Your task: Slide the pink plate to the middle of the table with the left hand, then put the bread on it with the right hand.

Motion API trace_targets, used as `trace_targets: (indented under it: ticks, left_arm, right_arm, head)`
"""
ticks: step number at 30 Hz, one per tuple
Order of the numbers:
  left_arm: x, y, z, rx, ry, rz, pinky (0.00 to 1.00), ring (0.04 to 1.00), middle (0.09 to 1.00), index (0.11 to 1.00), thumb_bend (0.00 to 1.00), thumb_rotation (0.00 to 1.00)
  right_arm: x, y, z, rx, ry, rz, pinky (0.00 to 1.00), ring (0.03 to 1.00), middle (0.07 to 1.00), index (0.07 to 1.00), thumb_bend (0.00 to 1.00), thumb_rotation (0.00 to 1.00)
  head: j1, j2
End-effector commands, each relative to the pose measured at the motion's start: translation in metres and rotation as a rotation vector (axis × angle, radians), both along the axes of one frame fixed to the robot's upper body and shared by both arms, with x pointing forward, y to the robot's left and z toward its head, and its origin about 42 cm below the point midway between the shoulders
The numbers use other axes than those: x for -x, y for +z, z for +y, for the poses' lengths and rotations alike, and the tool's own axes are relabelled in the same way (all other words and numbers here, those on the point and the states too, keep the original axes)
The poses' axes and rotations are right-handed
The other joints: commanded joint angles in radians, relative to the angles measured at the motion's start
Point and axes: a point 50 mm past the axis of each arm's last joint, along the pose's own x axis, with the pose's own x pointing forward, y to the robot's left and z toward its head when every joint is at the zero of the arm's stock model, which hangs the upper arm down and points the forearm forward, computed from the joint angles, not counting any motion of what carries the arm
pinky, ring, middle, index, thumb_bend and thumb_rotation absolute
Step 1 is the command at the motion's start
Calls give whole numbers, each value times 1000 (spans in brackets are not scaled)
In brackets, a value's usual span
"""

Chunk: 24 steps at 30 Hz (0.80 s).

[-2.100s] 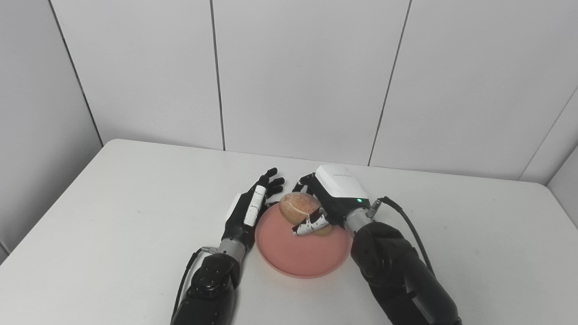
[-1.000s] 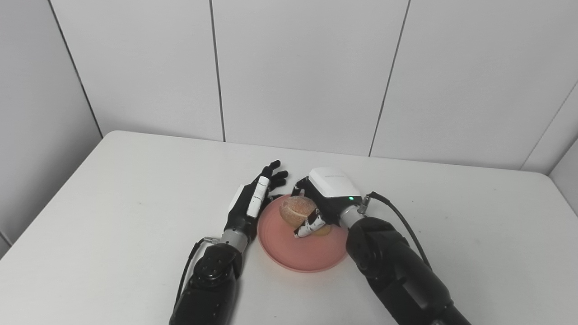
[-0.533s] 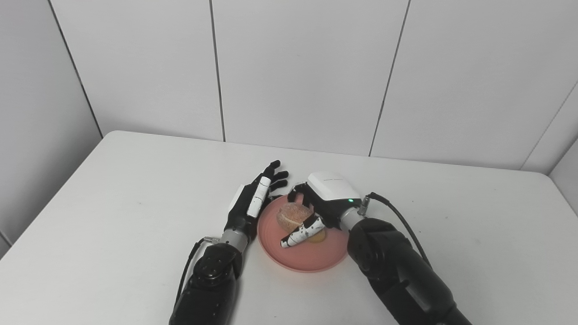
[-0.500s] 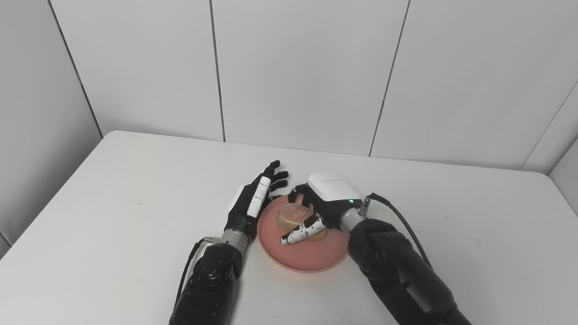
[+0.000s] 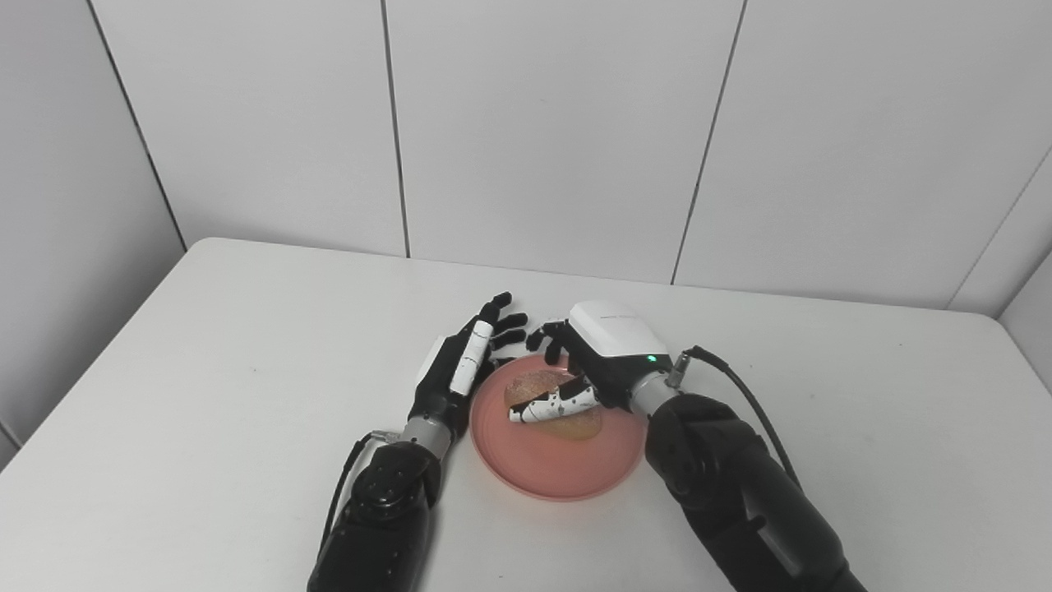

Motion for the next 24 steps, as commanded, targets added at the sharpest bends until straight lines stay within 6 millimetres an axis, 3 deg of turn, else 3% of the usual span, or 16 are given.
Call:
trace_targets:
  ticks: [1, 4, 8, 12, 14, 15, 18, 19, 20, 24]
  left_arm:
    - [4, -7, -10, -7, -41, 25, 615, 831, 813, 876, 875, 961]
    - [4, -7, -10, -12, -44, 28, 632, 849, 815, 876, 878, 965]
    - [4, -7, -11, -12, -48, 35, 672, 935, 950, 891, 902, 974]
    - [5, -7, -13, -2, -41, 18, 672, 907, 930, 889, 891, 974]
    - [6, -7, -14, 17, -33, 12, 674, 905, 932, 904, 889, 971]
    - [6, -7, -15, 30, -30, 12, 705, 901, 904, 896, 900, 953]
    - [8, -7, -17, 61, -2, 7, 733, 886, 862, 880, 925, 925]
    - [8, -7, -17, 63, 6, 3, 738, 876, 854, 877, 925, 923]
    - [9, -7, -18, 66, 15, -6, 763, 880, 863, 879, 914, 923]
    - [14, -11, -20, 34, 57, -43, 820, 872, 866, 872, 901, 938]
  right_arm:
    - [1, 30, -2, -14, -19, -85, 385, 519, 606, 698, 1000, 574]
    - [5, 37, -3, -35, -26, -115, 376, 513, 606, 696, 1000, 572]
    - [11, 46, -8, -114, -61, -128, 374, 508, 608, 686, 1000, 554]
    - [16, 45, -16, -200, -87, -128, 371, 506, 598, 686, 1000, 566]
    - [16, 39, -22, -261, -106, -134, 399, 526, 623, 717, 1000, 607]
    - [16, 35, -24, -292, -117, -141, 403, 531, 652, 791, 978, 684]
    - [16, 23, -33, -454, -155, -117, 437, 588, 721, 867, 899, 820]
    - [16, 19, -35, -509, -163, -105, 470, 630, 758, 889, 848, 893]
    - [15, 12, -39, -616, -160, -68, 581, 720, 811, 907, 804, 909]
    - [12, -16, -52, -950, -145, 20, 784, 853, 882, 930, 766, 913]
  head:
    - [0, 0]
    - [-1, 0]
    - [-1, -1]
    - [1, -3]
    - [2, -4]
    - [2, -4]
    - [4, -6]
    - [4, -6]
    - [1, -8]
    - [-6, -11]
